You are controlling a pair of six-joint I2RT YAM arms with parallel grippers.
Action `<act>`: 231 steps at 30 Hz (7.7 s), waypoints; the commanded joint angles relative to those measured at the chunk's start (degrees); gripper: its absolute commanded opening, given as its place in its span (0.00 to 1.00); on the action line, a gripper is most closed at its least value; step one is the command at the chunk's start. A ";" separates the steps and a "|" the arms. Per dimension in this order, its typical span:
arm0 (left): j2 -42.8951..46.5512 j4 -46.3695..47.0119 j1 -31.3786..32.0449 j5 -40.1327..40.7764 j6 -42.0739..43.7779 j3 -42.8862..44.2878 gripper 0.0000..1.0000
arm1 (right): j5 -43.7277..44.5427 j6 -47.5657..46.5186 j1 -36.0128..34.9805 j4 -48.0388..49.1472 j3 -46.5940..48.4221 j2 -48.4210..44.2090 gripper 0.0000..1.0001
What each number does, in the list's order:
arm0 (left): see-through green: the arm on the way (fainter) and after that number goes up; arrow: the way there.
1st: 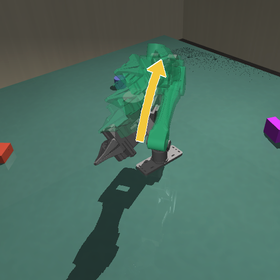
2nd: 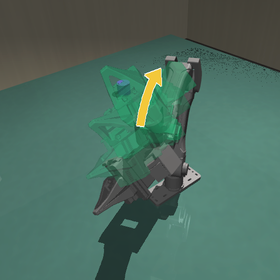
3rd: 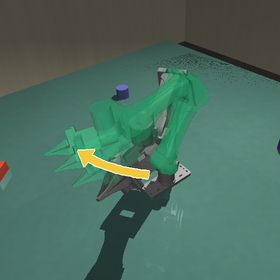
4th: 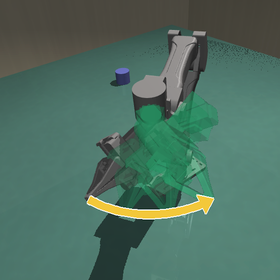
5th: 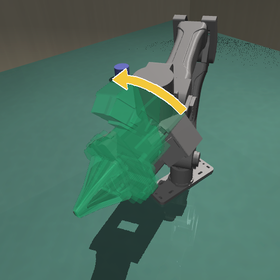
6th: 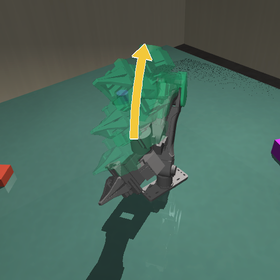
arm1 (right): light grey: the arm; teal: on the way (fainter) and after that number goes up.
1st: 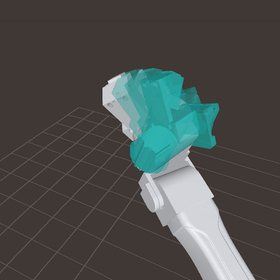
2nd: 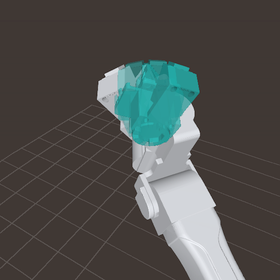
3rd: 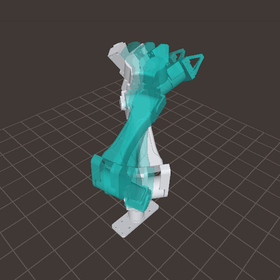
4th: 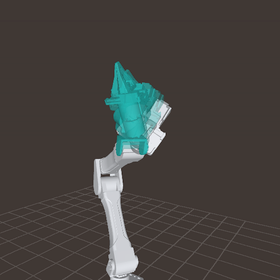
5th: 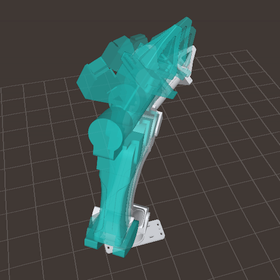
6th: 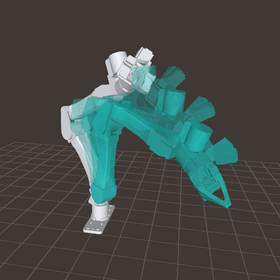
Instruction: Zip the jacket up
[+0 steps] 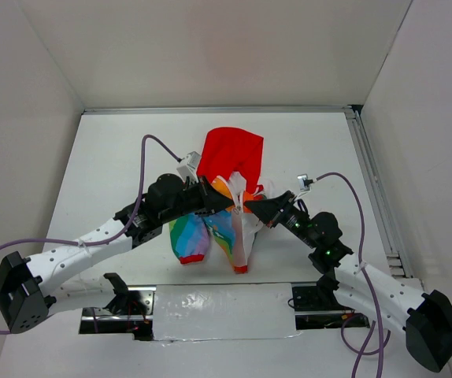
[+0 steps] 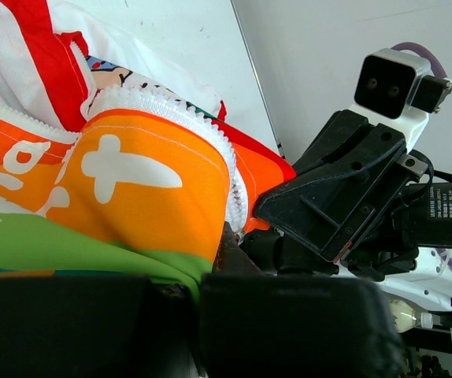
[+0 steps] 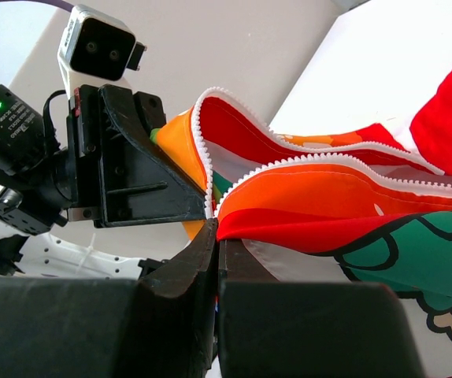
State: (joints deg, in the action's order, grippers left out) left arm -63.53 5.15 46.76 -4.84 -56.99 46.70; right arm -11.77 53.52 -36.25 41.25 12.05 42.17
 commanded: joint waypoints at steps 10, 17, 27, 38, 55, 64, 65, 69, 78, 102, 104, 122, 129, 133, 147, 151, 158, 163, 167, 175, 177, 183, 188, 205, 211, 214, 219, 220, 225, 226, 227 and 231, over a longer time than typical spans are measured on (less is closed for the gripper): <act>-0.02 5.31 0.61 -4.55 3.20 -0.55 0.00 | 0.52 0.27 0.04 3.22 2.88 0.28 0.00; -0.28 6.37 0.61 -8.68 2.94 -0.99 0.00 | -0.18 0.71 0.04 5.85 2.98 2.82 0.00; -1.86 3.21 3.77 0.94 1.80 -0.12 0.00 | -2.47 4.75 -0.05 3.76 4.55 2.83 0.00; -1.95 -1.01 7.02 8.26 1.80 1.38 0.00 | -0.89 7.30 0.04 -9.69 7.01 -2.18 0.00; -4.24 0.13 8.60 -4.31 6.28 -1.53 0.00 | -0.45 15.56 3.20 -15.06 10.89 0.19 0.00; -5.55 -6.54 6.15 -3.50 4.61 3.66 0.00 | -0.80 1.80 2.50 -37.27 19.04 1.77 0.10; -5.82 -7.08 4.58 -4.73 3.74 4.19 0.00 | -0.28 0.20 2.15 -42.43 19.93 2.47 0.15; -6.69 -11.20 1.93 -5.97 2.33 8.04 0.00 | -0.27 -4.73 1.10 -47.40 22.83 4.84 0.35; -10.91 -28.43 -3.17 -11.33 1.62 18.86 0.00 | 13.59 -19.84 -6.54 -62.78 33.90 8.63 0.75; -9.60 -32.39 -5.10 -13.00 1.18 20.10 0.00 | 30.67 -27.94 -36.44 -69.74 39.37 9.42 0.79; -9.42 -32.31 -5.10 -13.26 1.09 20.19 0.00 | 30.67 -26.89 -36.61 -67.37 38.58 10.73 0.77; -7.22 -30.81 -4.84 -14.05 -0.58 17.55 0.00 | 46.04 -10.11 -36.35 -53.65 31.63 16.01 0.60; -6.52 -30.72 -4.75 -13.79 -0.49 17.11 0.00 | 48.96 -9.83 -33.72 -50.32 29.00 13.82 0.60; -6.52 -30.37 -4.84 -13.62 -0.31 17.02 0.00 | 41.40 -13.87 -31.43 -41.99 24.96 10.57 0.60; -7.05 -29.23 -4.75 -13.79 -0.05 16.32 0.00 | 19.15 -16.78 -23.34 -28.69 16.86 3.44 0.46; -6.52 -28.88 -4.84 -13.44 -0.23 15.79 0.00 | 17.66 -15.64 -22.11 -28.51 16.77 3.44 0.35; -6.08 -29.05 -4.75 -12.65 -0.49 15.62 0.00 | 16.78 -14.32 -21.85 -30.88 17.83 4.59 0.21; -5.99 -29.58 -4.66 -11.08 -0.49 15.53 0.00 | 16.51 -10.90 -21.85 -34.83 20.02 4.85 0.00; -5.82 -30.02 -4.14 -9.84 -0.40 15.44 0.00 | 15.29 -7.38 -21.50 -39.05 22.66 5.55 0.00; -6.35 -30.20 -2.56 -7.90 1.00 14.74 0.00 | 3.17 0.78 -13.86 -47.41 28.11 7.66 0.00; -5.38 -29.58 -2.03 -7.29 1.18 13.51 0.00 | -1.21 1.50 -11.66 -47.32 28.29 7.75 0.00; -1.52 -23.44 -0.80 -7.98 5.48 9.03 0.00 | -16.95 5.01 -4.45 -49.25 30.04 10.56 0.00; 0.24 -20.88 0.70 -7.73 9.26 7.62 0.00 | -25.93 7.38 -2.69 -49.70 32.94 14.95 0.00; 4.90 -22.73 2.89 -1.67 21.82 9.03 0.99 | -25.49 9.77 1.44 -56.72 34.26 15.04 0.00; 7.71 -21.77 5.26 0.70 29.38 8.15 0.99 | -28.48 11.70 3.11 -55.76 33.91 16.80 0.00; 10.17 -20.09 7.55 2.64 33.51 6.57 0.99 | -29.01 13.36 4.61 -54.53 33.48 16.72 0.00; 10.36 -16.84 16.68 12.95 41.25 4.99 0.98 | -29.98 14.95 5.84 -53.74 34.00 16.98 0.00; 9.05 -16.66 18.78 15.45 43.26 5.16 0.97 | -30.33 15.12 5.75 -53.82 34.09 17.24 0.00; 5.87 -14.13 19.60 21.45 47.67 5.86 0.85 | -30.94 16.53 6.45 -53.03 34.00 17.85 0.00; 5.70 -13.24 19.59 22.24 48.89 4.99 0.83 | -31.55 16.79 6.54 -52.51 33.91 18.03 0.00; 5.78 -11.67 19.59 23.37 48.99 4.81 0.82 | -31.65 17.40 6.72 -52.24 33.91 18.03 0.00; 5.43 -9.64 19.77 25.05 50.75 4.46 0.75 | -31.91 17.76 6.72 -51.54 34.26 18.38 0.00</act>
State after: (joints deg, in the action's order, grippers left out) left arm -58.33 -10.96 66.22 16.29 -10.11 51.11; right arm -41.60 70.17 -29.95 -13.93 45.30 60.34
